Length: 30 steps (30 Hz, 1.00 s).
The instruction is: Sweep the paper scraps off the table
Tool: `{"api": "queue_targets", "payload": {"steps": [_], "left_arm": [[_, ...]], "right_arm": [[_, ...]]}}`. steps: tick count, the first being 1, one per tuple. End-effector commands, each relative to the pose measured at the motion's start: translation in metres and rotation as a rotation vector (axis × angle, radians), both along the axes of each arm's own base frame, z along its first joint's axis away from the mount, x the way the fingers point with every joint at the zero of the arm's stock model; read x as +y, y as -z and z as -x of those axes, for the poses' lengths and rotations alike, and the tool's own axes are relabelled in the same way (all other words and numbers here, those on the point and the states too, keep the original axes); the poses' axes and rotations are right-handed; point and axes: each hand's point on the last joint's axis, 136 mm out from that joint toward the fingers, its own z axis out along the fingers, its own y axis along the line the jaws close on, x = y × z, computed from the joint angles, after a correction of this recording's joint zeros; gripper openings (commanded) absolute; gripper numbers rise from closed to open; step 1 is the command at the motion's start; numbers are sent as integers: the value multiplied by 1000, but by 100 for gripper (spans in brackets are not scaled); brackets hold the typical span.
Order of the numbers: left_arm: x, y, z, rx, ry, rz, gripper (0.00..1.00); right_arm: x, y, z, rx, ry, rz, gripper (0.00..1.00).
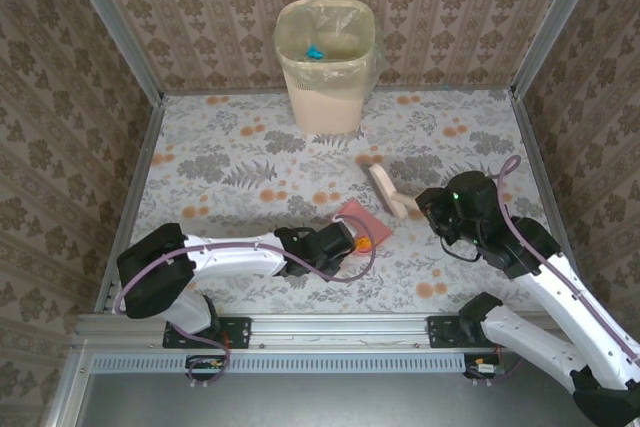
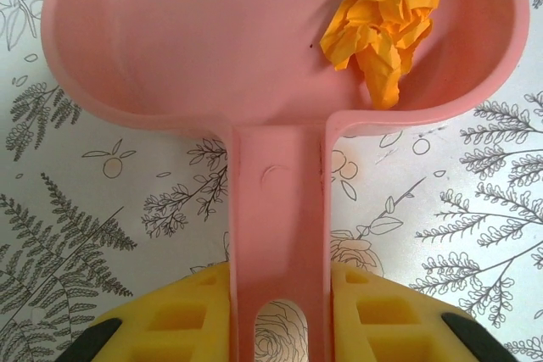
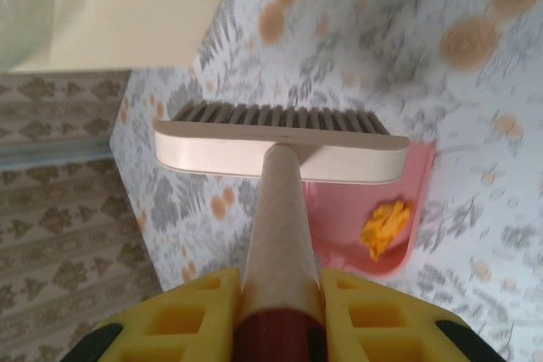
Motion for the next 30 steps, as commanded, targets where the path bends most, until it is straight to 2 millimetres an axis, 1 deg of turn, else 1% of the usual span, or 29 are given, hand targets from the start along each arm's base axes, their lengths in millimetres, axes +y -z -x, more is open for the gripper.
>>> {"api": "queue_targets", "payload": {"steps": [1,3,4,7,8,11,13,16,20,25,30], "left_arm": [[5,-10,-3,-29,-17,34,0],[4,-16,-2,-28,-24,64,0],[4,-20,-1,-25,-29,80,0],[6,-32,0,-21,-54,110,0],[9,-38,-1,-25,-69,118,0],[14,-56,-1,-29,-100,148,0],[16,-69,0,-30,-113,173,0],[19,-92,0,-34,-128,207,0],[22,-127,-3,-50,-146,233,0],[33,-176,-19,-73,-220,257,0],[42,-226,-44,-57,-307,306,0]], "right_arm": [[-22,-17,-19,-164,25,153,0],[-21,-33,-30,-352,-70,282,0],[-24,-38,-31,-432,-80,330,0],[-39,-34,-30,-579,-29,414,0],[-46,-30,-29,-602,-6,447,0],[-63,-17,-27,-608,47,558,0],[-71,-10,-26,-592,59,618,0],[-75,-1,-28,-580,58,685,0],[-81,14,-30,-563,88,723,0],[-94,26,-29,-509,151,750,0],[-90,31,-30,-516,123,753,0]]}}
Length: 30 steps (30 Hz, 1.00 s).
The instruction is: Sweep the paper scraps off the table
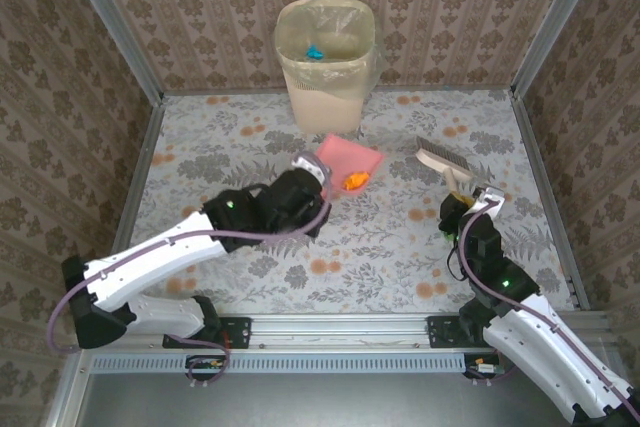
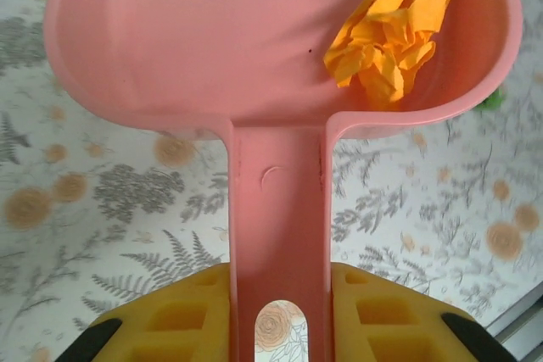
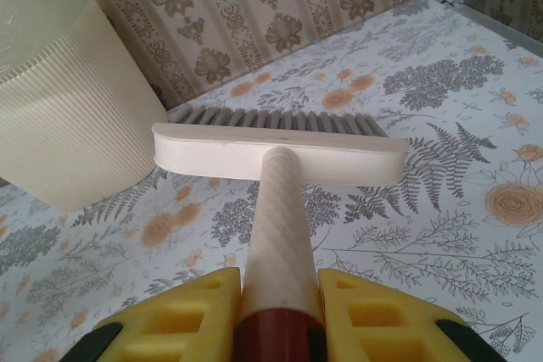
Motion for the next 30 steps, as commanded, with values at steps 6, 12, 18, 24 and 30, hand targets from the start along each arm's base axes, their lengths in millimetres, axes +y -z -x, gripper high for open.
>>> {"api": "queue_targets", "payload": {"steps": [6,12,18,24,30], "left_arm": [[24,-75,-53,41,-152,93,0],[22,-129,-101,-8,-233,228,0],[1,-167,-154,63,-224,400,0],[-36,-193,-193,189,-146,638,0],[-56,-205,-234,271,-129,864,0]], "right_arm": [[-2,-5,-6,-52,13,22,0],[3,1,-11,-26,-3,51,0],[9,8,-17,13,-24,71,0],[13,11,-21,34,-39,81,0],[14,13,-22,38,-43,85,0]]}}
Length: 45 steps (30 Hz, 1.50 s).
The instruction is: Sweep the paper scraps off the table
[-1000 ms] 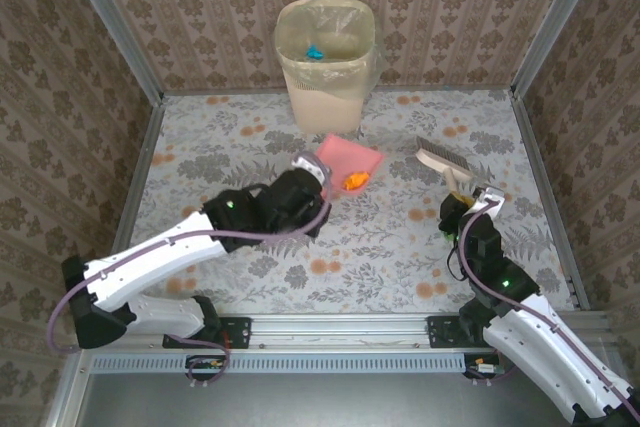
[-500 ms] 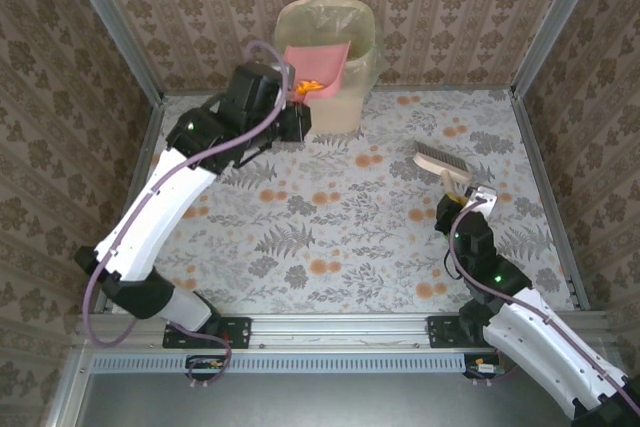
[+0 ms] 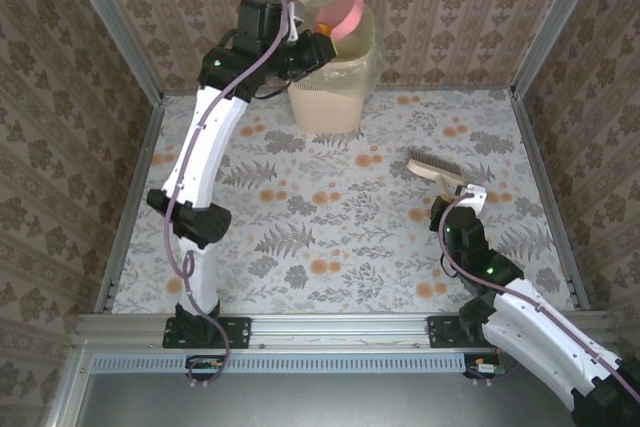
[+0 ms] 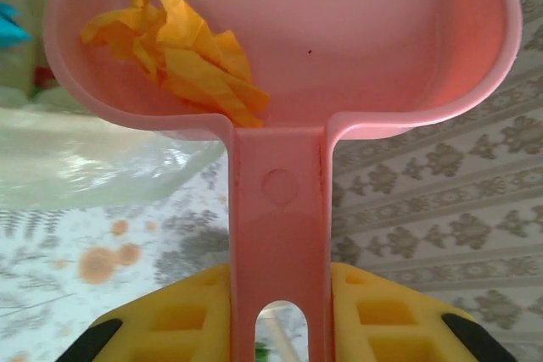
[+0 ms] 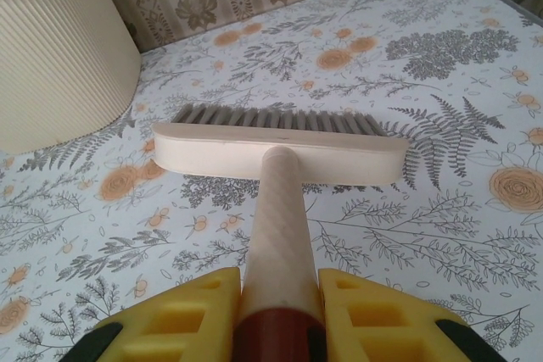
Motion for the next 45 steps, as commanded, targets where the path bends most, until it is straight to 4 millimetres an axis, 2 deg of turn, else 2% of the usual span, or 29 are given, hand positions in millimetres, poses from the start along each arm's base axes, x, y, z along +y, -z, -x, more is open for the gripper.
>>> {"api": "queue_targets", "payload": {"steps": [1,7,8,12,16,23,29,33,45], "left_arm": [[-9,-38,-8,16,47,220,0],[-20,-52,-39,69,93,432,0],[-10,-53,-51,83,88,472,0],[-9,-54,-66,128,71,550,0],[-18,-58,-71,140,58,610,0],[-26,-52,-82,191,55,676,0],[-26,-49,-86,197,57,709,0],[-27,-54,-84,182,66,718,0],[-34,-47,-85,182,83,741,0]], "right_arm": [[2,-22,-7,-73,-1,-26,0],[3,-20,-9,-66,-3,-17,0],[4,-19,-9,-63,-2,-14,0],[4,-17,-11,-54,-2,-8,0],[5,-16,-12,-50,-2,-1,0],[5,-15,-13,-45,-2,5,0],[5,-16,-13,-45,-6,3,0],[6,-15,-13,-42,-8,5,0],[7,-14,-14,-36,-11,9,0]]}}
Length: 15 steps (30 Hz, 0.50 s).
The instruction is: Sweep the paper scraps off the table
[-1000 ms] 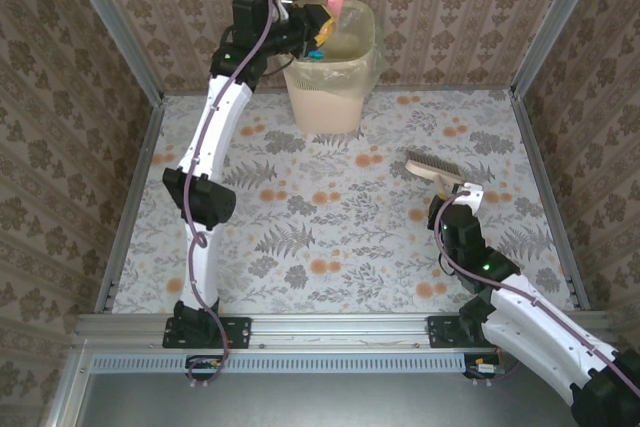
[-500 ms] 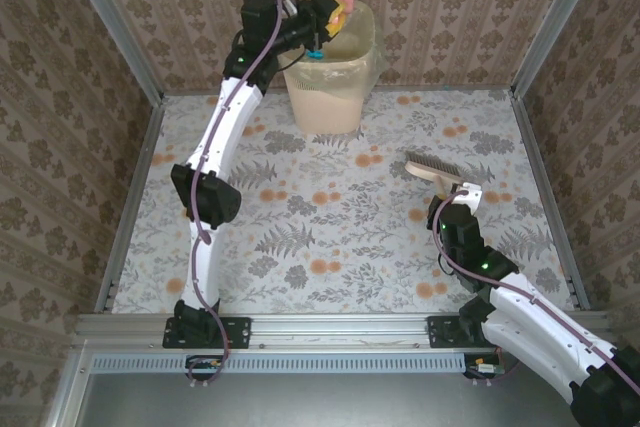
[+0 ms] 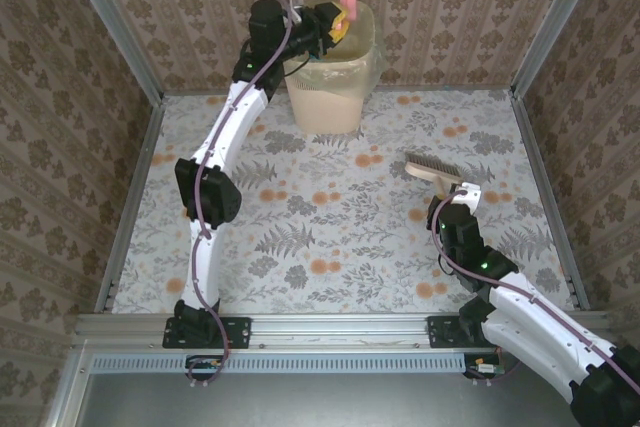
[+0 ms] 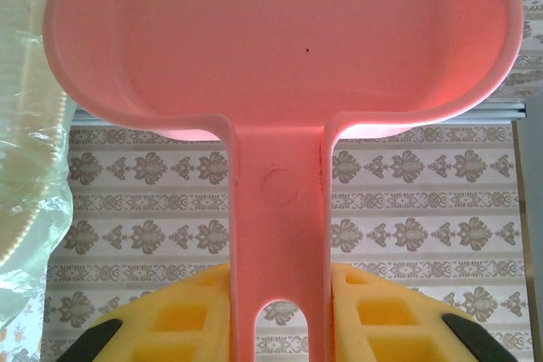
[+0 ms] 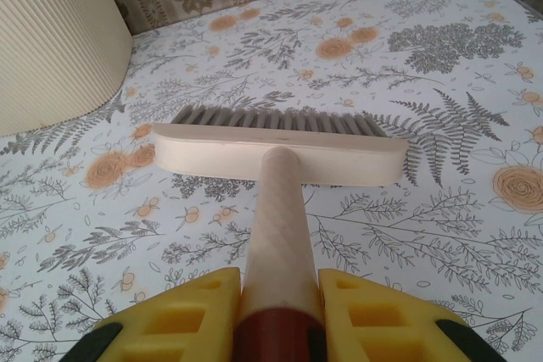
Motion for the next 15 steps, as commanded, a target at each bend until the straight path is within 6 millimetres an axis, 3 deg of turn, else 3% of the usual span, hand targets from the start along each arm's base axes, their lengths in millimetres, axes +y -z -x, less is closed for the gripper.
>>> {"api": "queue_targets", "payload": {"steps": [1,4,10,15], "left_arm": [[3,-40,19,-111,17,40,0],[5,-44,24,-150,16,3,0],[-29,-64,75,-255,128,-35,0],[-57,-73,129,-355,237,-113,0]], "right_arm": [[3,-25,-8,-72,-2,-30,0],[2,-25,-7,-72,2,-27,0],[-2,-26,-6,-67,33,-30,0],[-15,-26,-2,-60,107,-18,0]]}}
